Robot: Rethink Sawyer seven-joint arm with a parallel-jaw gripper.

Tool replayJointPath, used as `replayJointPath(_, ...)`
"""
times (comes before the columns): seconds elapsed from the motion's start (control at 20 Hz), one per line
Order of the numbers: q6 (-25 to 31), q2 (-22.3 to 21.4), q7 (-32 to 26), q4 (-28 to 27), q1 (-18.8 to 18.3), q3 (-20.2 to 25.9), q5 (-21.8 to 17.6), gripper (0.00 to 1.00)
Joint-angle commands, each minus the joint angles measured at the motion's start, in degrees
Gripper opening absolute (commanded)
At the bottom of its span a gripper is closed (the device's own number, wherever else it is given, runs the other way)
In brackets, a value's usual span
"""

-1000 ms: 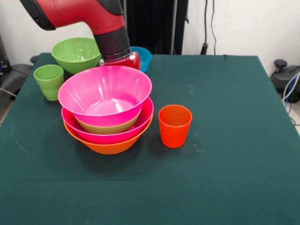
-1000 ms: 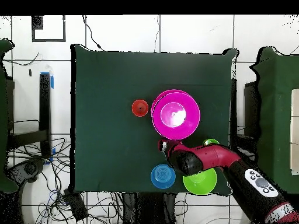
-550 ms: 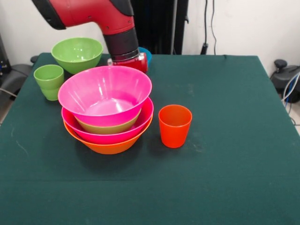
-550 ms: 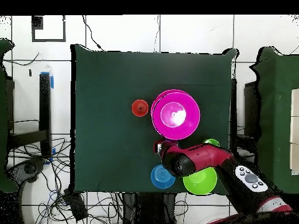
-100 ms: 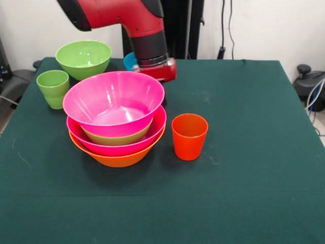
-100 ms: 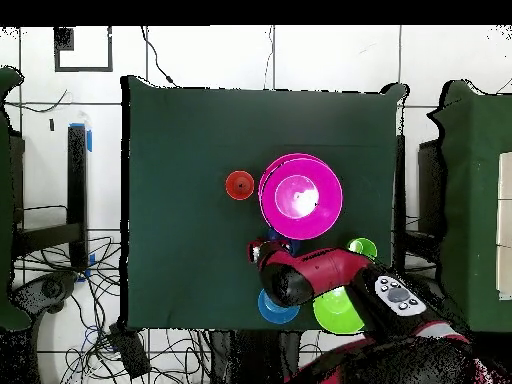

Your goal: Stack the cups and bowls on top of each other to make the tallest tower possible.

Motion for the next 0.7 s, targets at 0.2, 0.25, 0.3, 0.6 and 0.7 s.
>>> replayJointPath(0.2,-7.79,5.4,11.54,1.41,6.01,-3.25,8.05,0.0)
replayJointPath(0.25,-8.21,5.59,11.35,1.69,6.24,-3.18,8.79,0.0)
replayJointPath(0.3,-8.5,5.7,11.14,1.86,6.45,-3.23,9.35,0.0)
replayJointPath(0.6,-10.45,7.17,10.44,2.07,7.52,-3.11,11.93,0.0)
replayJointPath(0.7,-10.85,7.71,10.15,1.89,7.73,-3.0,12.55,0.0)
